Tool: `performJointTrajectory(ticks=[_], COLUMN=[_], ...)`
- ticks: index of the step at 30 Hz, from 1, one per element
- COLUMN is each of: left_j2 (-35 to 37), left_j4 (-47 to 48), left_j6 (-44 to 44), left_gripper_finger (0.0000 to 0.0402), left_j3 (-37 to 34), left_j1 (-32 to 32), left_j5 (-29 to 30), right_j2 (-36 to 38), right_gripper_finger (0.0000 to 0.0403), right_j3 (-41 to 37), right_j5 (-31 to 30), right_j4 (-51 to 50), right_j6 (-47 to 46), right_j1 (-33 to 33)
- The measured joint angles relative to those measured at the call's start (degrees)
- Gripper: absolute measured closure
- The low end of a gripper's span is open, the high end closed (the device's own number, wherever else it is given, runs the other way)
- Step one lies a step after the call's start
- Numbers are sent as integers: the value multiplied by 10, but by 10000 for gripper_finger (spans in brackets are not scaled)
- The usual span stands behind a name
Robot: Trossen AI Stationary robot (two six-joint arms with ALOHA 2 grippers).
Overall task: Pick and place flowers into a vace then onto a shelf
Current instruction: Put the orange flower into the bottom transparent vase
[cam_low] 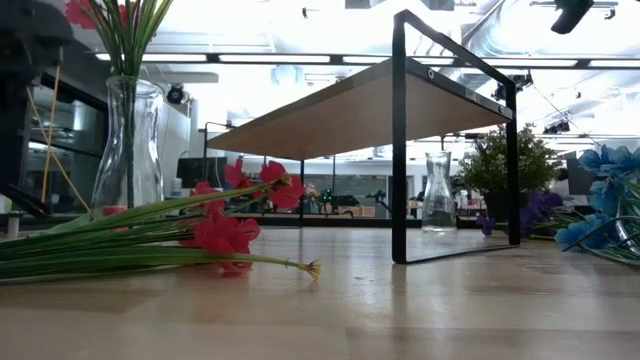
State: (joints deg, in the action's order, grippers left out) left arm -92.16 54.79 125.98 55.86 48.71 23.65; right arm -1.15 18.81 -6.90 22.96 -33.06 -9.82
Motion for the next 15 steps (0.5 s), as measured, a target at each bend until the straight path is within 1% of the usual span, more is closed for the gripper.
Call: performJointTrajectory(ticks=[4,9,15], left_j2=[-21,-36,-37], left_j4=[-2,-8,-8], left_j6=[18,20,-4], left_gripper_finger=[163,163,163], left_j3=[0,0,0], left_j1=[0,-8,-24], left_j5=[-9,-11,2], right_j2=[0,0,0], right_gripper_finger=[59,59,59], right_j3=[0,0,0], right_j5=[0,0,0], right_j4=[0,0,0], right_j6=[0,-1,-1], right_j1=[0,0,0])
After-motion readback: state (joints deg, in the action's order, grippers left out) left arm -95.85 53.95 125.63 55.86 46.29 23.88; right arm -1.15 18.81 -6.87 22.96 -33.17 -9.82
